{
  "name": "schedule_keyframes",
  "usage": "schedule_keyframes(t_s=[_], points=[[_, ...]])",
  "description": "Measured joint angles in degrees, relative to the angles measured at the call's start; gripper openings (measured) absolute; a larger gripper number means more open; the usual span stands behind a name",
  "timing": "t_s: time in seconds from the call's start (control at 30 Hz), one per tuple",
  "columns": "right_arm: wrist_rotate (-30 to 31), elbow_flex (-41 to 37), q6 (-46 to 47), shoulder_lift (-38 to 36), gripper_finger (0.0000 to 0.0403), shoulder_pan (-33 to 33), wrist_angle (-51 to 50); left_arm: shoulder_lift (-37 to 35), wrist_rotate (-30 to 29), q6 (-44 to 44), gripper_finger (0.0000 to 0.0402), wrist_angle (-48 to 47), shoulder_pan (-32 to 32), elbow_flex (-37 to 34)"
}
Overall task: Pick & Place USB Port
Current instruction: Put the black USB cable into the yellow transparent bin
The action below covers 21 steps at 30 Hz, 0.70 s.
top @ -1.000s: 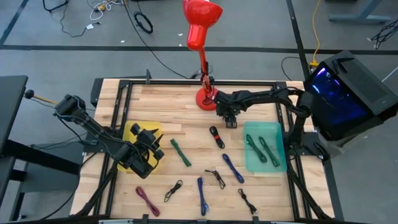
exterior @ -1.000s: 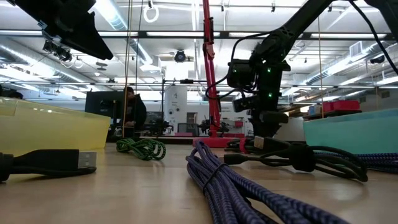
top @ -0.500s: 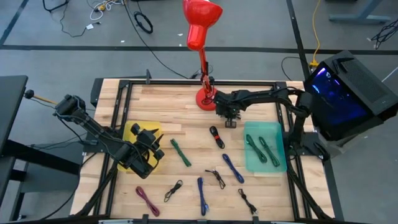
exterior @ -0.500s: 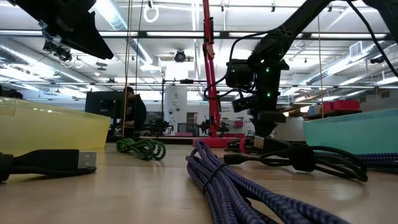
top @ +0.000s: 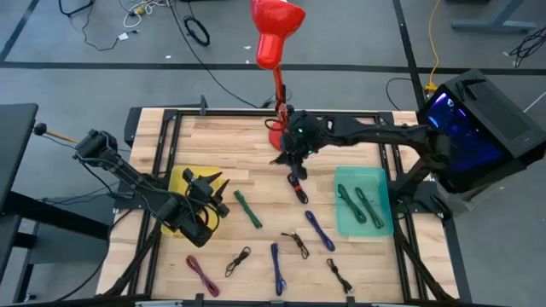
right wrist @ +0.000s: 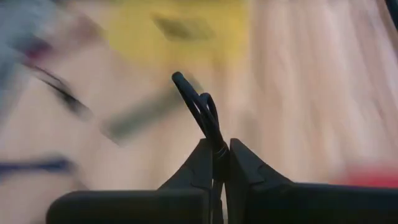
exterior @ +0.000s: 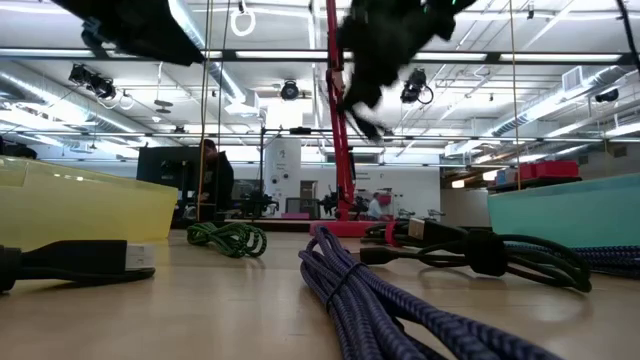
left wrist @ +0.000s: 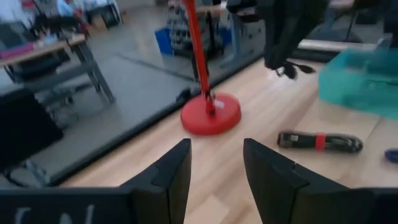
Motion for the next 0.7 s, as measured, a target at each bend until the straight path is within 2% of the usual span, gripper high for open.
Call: schedule_keyframes(t_s=[0.1,0.3,0.5,0.6,0.7], points=[[-4.85,0.25,1.33,-2.46,0.0016,4.13,6.55,0.0,-1.67,6.13,0.0151,4.94,0.0,0.0],[-2.43,0.25,0.48,-4.13,0.0015,11.47,13.2,0.0,-0.04,25.8,0.0151,22.08,0.01,0.0],[0.38,0.25,0.02,-3.89,0.0015,16.08,17.95,0.0,10.61,55.55,0.0145,48.33,1.7,0.0],[2.43,0.25,-1.07,-3.89,0.0015,17.72,18.54,0.0,17.2,64.32,0.0145,56.79,3.39,0.0],[3.64,0.25,-1.28,-3.89,0.0015,18.87,19.59,-0.02,24.3,68.94,0.0145,61.91,5.49,0.0]])
